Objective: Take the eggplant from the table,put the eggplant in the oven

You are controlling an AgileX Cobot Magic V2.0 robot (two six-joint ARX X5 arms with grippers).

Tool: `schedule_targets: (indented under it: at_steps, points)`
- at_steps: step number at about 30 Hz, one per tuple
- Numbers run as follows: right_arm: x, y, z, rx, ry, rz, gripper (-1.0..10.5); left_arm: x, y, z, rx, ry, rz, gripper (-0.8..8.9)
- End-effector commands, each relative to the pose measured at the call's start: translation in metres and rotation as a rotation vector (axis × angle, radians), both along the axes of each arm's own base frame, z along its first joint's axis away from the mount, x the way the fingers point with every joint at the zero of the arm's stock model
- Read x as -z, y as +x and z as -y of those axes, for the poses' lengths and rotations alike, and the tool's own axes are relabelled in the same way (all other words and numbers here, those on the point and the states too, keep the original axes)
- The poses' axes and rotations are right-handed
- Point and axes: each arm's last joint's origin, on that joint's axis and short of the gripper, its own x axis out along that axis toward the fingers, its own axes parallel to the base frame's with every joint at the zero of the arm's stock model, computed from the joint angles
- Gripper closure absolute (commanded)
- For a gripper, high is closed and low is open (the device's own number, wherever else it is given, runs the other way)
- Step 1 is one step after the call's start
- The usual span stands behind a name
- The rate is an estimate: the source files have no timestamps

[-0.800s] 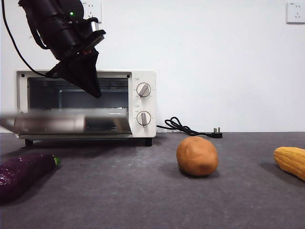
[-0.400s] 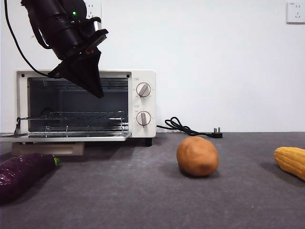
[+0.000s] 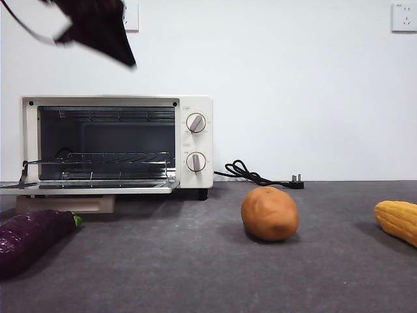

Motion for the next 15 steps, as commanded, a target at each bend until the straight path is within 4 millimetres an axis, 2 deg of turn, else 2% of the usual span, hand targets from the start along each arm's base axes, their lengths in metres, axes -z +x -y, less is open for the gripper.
schedule_targets:
  at_steps: [1,8,11,15]
  points:
    - [0.002,0.005,-0.005,-0.018,-0.002,-0.017,3.5,-0.024,-0.022,-0.009,-0.024,-0.030,0.074,8.19]
    - [0.017,0.025,-0.038,-0.085,-0.063,-0.086,3.5,-0.086,-0.102,-0.036,-0.174,0.000,0.357,8.19]
    - [0.026,0.034,-0.060,-0.105,-0.100,-0.111,3.5,-0.102,-0.137,-0.047,-0.220,0.001,0.438,8.19]
    - [0.042,0.043,-0.099,-0.163,-0.140,-0.140,3.5,-0.116,-0.185,-0.064,-0.314,0.023,0.532,8.19]
